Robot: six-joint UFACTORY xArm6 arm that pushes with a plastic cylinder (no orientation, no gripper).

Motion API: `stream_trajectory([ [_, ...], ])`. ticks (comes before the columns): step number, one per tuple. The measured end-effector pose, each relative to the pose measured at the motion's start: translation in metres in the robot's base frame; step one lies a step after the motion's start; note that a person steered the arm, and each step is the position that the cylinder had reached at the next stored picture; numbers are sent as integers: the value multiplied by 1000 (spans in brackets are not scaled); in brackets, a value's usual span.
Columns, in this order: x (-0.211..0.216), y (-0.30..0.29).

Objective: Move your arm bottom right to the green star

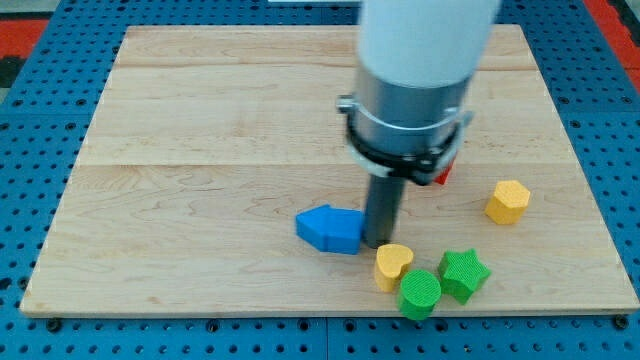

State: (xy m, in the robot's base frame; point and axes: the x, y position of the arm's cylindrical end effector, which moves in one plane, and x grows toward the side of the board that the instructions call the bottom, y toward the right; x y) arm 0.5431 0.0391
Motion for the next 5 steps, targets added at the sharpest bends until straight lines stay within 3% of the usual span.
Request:
stream_trajectory([
  [1,-18,-55],
  [2,-44,-35],
  [3,-69,61],
  [4,-17,91],
  [5,-9,125],
])
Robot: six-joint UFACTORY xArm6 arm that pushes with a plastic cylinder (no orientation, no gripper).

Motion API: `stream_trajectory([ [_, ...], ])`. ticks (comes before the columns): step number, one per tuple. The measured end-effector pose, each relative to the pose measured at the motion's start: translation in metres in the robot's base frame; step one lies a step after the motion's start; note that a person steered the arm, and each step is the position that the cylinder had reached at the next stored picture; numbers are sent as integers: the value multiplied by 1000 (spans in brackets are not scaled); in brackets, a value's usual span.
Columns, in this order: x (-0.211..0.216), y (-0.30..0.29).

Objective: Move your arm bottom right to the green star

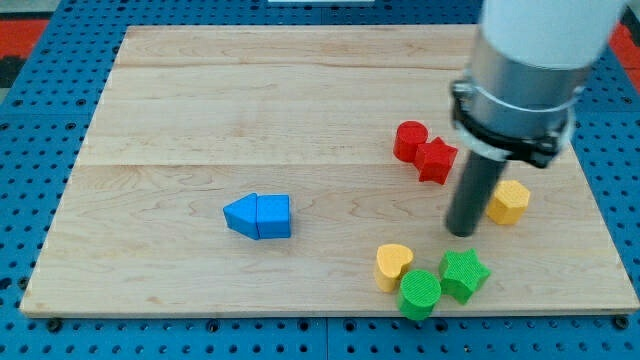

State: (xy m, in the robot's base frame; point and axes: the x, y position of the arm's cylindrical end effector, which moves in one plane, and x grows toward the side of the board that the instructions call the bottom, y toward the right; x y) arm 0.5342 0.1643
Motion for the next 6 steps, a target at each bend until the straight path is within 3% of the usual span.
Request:
stream_trajectory([
  [1,46,75],
  [2,83,78],
  [3,84,71],
  [5,84,15],
  [6,84,-78],
])
